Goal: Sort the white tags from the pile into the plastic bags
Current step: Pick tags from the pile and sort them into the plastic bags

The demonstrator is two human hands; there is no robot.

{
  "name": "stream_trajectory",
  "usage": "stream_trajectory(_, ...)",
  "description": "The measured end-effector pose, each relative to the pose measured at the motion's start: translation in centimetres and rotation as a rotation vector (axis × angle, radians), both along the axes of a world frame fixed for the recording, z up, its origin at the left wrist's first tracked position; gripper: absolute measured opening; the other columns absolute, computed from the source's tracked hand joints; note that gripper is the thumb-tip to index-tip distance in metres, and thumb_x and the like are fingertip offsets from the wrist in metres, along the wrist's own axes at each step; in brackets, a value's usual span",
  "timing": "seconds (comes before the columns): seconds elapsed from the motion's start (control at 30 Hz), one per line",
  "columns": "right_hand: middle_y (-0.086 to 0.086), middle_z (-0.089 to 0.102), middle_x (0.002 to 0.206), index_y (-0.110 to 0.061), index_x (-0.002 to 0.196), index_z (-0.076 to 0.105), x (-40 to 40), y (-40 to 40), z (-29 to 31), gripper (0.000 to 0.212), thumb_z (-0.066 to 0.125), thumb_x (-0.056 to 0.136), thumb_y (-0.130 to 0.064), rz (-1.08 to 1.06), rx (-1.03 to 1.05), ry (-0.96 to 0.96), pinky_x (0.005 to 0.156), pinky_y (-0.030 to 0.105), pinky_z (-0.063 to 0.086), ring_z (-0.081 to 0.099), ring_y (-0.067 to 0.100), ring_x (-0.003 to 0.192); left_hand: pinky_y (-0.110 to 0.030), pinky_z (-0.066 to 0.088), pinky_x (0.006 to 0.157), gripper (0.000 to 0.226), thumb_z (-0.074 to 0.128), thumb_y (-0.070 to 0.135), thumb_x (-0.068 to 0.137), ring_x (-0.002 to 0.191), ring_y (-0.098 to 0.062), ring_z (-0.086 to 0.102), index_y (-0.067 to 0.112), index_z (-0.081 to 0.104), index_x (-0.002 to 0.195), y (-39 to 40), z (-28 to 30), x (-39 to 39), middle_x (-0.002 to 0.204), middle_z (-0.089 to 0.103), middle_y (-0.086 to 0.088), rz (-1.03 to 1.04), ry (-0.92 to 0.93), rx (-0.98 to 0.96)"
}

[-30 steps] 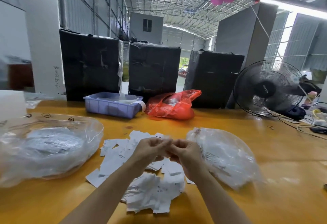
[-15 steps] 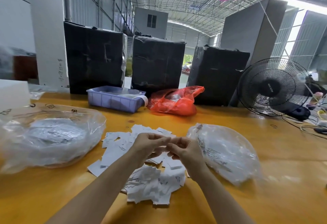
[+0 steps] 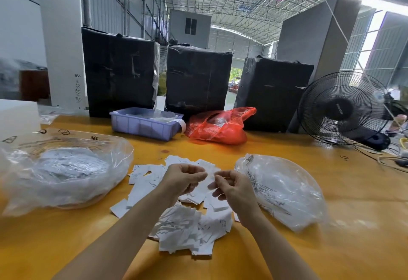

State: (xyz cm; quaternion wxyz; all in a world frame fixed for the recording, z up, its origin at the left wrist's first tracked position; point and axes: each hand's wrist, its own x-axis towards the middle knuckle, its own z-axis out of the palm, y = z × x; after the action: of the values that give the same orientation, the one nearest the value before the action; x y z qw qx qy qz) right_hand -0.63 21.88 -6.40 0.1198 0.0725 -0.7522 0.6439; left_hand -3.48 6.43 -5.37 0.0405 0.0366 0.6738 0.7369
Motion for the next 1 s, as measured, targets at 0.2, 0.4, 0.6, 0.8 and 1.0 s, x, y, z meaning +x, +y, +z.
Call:
stream_trajectory(0.2,-0.002,0.065,0.088,-0.006,0.103,0.067,-1.0,1.3,-1.0,0.018,0.063,0.090,-0.017,-0.203,0.695,0.159,0.066,0.012,0.046,0.058,0.009,0.077,-0.021,0.036,0.053,0.005,0.071,0.005,0.081,0.050,-0.011,0.039,0.005,0.072,0.086,-0.2,-0.1,-0.4,0.064,0.053,-0.004,0.076,0.008,0.021)
stream_trajectory(0.4,0.002,0.063,0.120,-0.012,0.117,0.064,-1.4,1.7,-1.3,0.059,0.078,0.070,-0.046,-0.034,1.035,-0.030,0.095,0.033,0.047,0.055,0.018,0.114,-0.023,0.042,0.058,0.020,0.076,0.019,0.077,0.059,-0.015,0.049,0.002,0.069,0.086,-0.1,-0.4,-0.6,0.074,0.062,-0.007,0.141,-0.002,0.092)
stream_trajectory(0.6,0.008,0.072,0.094,-0.001,0.089,0.071,-1.6,2.1,-1.5,0.031,0.069,0.084,-0.032,0.024,1.020,0.020,0.064,0.025,0.049,0.066,0.013,0.077,-0.018,0.052,0.055,0.015,0.070,0.012,0.083,0.067,-0.015,0.070,-0.002,0.067,0.088,-0.1,-0.7,-0.6,0.088,0.074,-0.014,0.145,0.011,0.121)
stream_trajectory(0.8,0.011,0.067,0.075,0.003,0.077,0.065,-1.7,2.1,-1.6,0.036,0.050,0.096,-0.023,-0.020,1.037,0.072,0.048,0.018,0.030,0.048,0.015,0.056,-0.018,0.051,0.052,0.006,0.062,0.006,0.089,0.067,-0.016,0.072,0.000,0.063,0.089,-0.6,-0.4,-0.5,0.082,0.075,-0.011,0.147,0.012,0.139)
stream_trajectory(1.0,0.004,0.043,0.054,-0.015,0.055,0.047,-1.3,1.8,-1.4,0.036,0.050,0.090,-0.017,-0.070,0.986,0.048,0.048,0.027,0.026,0.033,0.013,0.048,-0.018,0.052,0.051,0.009,0.061,0.006,0.090,0.068,-0.017,0.072,-0.001,0.066,0.092,-0.1,-0.4,-0.1,0.082,0.074,-0.012,0.093,-0.017,0.161)
